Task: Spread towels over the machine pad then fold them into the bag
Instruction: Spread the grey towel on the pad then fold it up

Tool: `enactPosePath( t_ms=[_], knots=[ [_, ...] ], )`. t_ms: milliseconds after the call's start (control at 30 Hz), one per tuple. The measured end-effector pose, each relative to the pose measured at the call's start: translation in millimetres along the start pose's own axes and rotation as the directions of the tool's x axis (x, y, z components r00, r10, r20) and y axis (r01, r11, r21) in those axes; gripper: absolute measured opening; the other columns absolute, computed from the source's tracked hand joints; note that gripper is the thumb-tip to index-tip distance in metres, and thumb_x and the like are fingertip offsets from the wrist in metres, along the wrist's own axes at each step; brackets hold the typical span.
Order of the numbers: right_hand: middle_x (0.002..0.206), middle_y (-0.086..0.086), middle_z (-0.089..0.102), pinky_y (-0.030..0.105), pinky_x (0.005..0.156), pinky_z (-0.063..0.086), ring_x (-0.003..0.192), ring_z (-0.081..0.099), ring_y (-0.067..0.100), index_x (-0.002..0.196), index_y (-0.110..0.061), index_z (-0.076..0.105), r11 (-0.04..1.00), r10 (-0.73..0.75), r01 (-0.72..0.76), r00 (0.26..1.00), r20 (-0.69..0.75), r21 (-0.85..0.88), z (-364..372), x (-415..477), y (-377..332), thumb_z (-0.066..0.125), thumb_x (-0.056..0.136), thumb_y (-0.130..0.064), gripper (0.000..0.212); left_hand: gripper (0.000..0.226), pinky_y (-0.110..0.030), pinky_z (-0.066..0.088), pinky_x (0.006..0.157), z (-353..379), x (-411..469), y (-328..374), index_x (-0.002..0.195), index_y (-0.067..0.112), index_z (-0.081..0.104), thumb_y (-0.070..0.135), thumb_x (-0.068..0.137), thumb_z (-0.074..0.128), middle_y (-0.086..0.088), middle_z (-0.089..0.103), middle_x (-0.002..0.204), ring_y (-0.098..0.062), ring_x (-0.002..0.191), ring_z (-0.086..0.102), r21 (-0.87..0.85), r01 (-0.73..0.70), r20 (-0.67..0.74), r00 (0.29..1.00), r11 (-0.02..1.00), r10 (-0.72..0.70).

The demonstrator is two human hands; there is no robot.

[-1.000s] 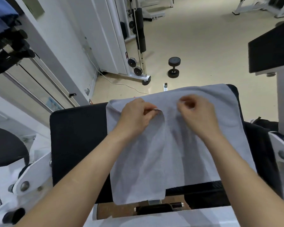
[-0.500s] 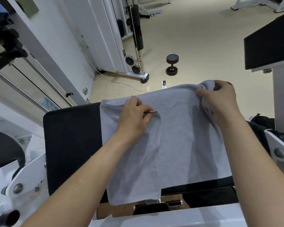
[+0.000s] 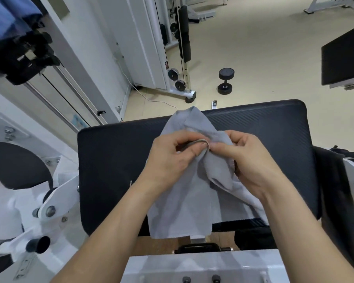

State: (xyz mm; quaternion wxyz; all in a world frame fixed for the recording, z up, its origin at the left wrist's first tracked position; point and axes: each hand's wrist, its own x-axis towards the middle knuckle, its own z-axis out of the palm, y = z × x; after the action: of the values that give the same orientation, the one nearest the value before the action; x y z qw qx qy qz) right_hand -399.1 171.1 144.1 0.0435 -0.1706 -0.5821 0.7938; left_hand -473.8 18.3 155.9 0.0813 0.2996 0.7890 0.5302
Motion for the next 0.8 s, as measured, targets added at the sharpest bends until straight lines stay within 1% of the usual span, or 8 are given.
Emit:
enactPosePath(
  t_ms=[100, 167, 300, 367, 467, 600, 700, 800],
  knots=[
    [0.101, 0.021, 0.072, 0.038, 0.085, 0.053, 0.091, 0.068, 0.029, 0.103, 0.001, 0.072, 0.996, 0.014, -0.025, 0.99, 0.14, 0.081, -2.1, -8.8, -2.6, 0.066, 0.081, -0.009, 0.025, 0.012, -0.014, 0.047, 0.077, -9.6, -7.9, 3.4, 0.089, 0.02, 0.077, 0.01, 0.085, 0.073, 0.013, 0.073, 0.085, 0.002, 0.082, 0.065, -0.041, 0.018, -0.012, 1.0, 0.999, -0.018],
    [0.103, 0.021, 0.072, 0.041, 0.089, 0.051, 0.094, 0.069, 0.03, 0.105, 0.0, 0.073, 0.999, -0.02, 0.015, 0.993, 0.114, 0.045, 0.8, -15.0, -4.0, 0.064, 0.085, -0.007, 0.023, 0.012, -0.012, 0.044, 0.073, -17.0, -12.7, 8.2, 0.089, 0.018, 0.077, 0.009, 0.086, 0.07, 0.015, 0.072, 0.081, 0.004, 0.077, 0.063, -0.074, 0.034, 0.012, 0.999, 0.997, -0.033],
    [0.095, 0.023, 0.072, 0.048, 0.081, 0.055, 0.091, 0.069, 0.04, 0.095, -0.005, 0.076, 0.957, -0.212, 0.198, 0.976, -0.047, -0.213, 14.6, -27.1, -7.8, 0.072, 0.085, -0.013, 0.013, 0.014, -0.008, 0.042, 0.07, -29.8, -23.4, 26.5, 0.094, 0.01, 0.074, 0.006, 0.092, 0.061, 0.019, 0.069, 0.079, 0.006, 0.076, 0.061, -0.081, -0.015, 0.144, 0.989, 0.997, 0.027],
    [0.091, 0.027, 0.071, 0.049, 0.072, 0.055, 0.084, 0.068, 0.041, 0.09, -0.008, 0.077, 0.932, -0.285, 0.268, 0.958, -0.038, -0.243, 25.2, -35.0, -11.1, 0.077, 0.08, -0.019, 0.014, 0.014, -0.017, 0.049, 0.077, -31.7, -27.5, 36.3, 0.097, 0.008, 0.075, 0.011, 0.092, 0.063, 0.012, 0.073, 0.086, -0.003, 0.087, 0.066, -0.113, -0.023, 0.154, 0.987, 0.993, 0.041],
    [0.08, 0.009, 0.076, 0.03, 0.064, 0.059, 0.076, 0.073, 0.018, 0.088, -0.01, 0.078, 0.946, -0.281, 0.275, 0.96, -0.015, -0.171, 39.5, -47.0, -18.0, 0.071, 0.086, -0.009, 0.007, 0.012, -0.036, 0.055, 0.089, -28.0, -30.0, 43.2, 0.097, 0.008, 0.077, 0.01, 0.088, 0.069, -0.001, 0.075, 0.093, -0.018, 0.094, 0.07, -0.184, 0.0, 0.042, 0.999, 0.983, 0.008],
    [0.087, 0.009, 0.077, 0.043, 0.083, 0.058, 0.09, 0.073, 0.027, 0.096, -0.01, 0.077, 0.961, -0.219, 0.22, 0.975, 0.026, -0.169, 43.2, -49.9, -21.4, 0.063, 0.092, -0.006, 0.016, 0.014, -0.036, 0.054, 0.083, -23.1, -32.6, 39.2, 0.084, 0.026, 0.079, 0.013, 0.081, 0.077, 0.005, 0.072, 0.086, -0.014, 0.088, 0.067, -0.128, -0.035, -0.123, 0.992, 0.991, 0.019],
    [0.087, 0.013, 0.076, 0.042, 0.08, 0.057, 0.086, 0.072, 0.03, 0.096, -0.013, 0.078, 0.946, -0.228, 0.229, 0.973, 0.032, -0.231, 42.6, -50.2, -23.3, 0.062, 0.092, -0.005, 0.018, 0.013, -0.038, 0.056, 0.082, -21.9, -35.2, 38.9, 0.082, 0.024, 0.077, 0.012, 0.078, 0.079, 0.005, 0.074, 0.084, -0.014, 0.085, 0.069, -0.129, -0.036, -0.176, 0.984, 0.991, 0.013],
    [0.079, 0.005, 0.076, 0.022, 0.067, 0.057, 0.073, 0.072, 0.012, 0.091, -0.017, 0.078, 0.931, -0.267, 0.27, 0.963, 0.044, -0.245, 43.9, -52.3, -27.0, 0.061, 0.09, 0.0, 0.024, 0.011, -0.04, 0.057, 0.08, -19.6, -36.7, 40.9, 0.081, 0.021, 0.076, 0.01, 0.078, 0.079, 0.003, 0.075, 0.081, -0.02, 0.081, 0.069, -0.147, -0.035, -0.217, 0.976, 0.989, 0.002]
  ],
)
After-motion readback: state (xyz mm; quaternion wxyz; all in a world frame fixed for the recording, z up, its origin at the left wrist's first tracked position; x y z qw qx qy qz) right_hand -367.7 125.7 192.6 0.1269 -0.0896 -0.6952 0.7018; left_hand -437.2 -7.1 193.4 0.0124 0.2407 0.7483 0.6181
